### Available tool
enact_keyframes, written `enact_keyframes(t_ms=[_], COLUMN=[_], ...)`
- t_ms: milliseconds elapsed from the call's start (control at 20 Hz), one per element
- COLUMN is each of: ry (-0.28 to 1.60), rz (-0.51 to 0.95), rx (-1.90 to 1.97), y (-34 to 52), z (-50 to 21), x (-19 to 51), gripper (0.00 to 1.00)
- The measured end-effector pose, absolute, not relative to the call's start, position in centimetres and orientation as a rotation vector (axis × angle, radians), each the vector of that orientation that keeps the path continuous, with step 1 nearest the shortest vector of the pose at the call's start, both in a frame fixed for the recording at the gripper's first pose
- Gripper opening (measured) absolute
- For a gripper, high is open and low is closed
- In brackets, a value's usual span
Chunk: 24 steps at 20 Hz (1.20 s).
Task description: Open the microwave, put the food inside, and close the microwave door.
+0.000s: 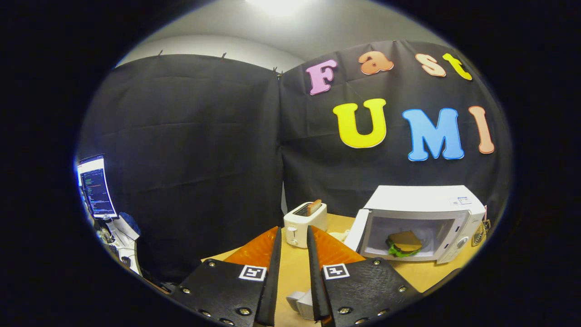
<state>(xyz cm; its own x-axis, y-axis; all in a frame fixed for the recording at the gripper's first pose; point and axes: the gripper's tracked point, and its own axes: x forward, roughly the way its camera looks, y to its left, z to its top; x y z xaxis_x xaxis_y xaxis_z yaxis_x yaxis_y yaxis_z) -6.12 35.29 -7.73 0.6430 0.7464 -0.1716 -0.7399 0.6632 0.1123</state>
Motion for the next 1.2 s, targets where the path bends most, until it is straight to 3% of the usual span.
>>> enact_keyframes(t_ms=[300,350,400,700,1200], ry=[0.272,0.260,0.273,0.400,0.549], rz=[0.940,0.865,0.884,0.985,0.959], rx=[0.034,0.036,0.047,0.026,-0.028], y=[39.0,37.7,38.5,40.2,39.2], z=[-9.9,-9.8,-10.4,-14.1,-20.8], x=[-7.8,-7.4,-8.2,-10.4,-11.4], gripper=[0.31,0.17,0.02,0.02,0.02])
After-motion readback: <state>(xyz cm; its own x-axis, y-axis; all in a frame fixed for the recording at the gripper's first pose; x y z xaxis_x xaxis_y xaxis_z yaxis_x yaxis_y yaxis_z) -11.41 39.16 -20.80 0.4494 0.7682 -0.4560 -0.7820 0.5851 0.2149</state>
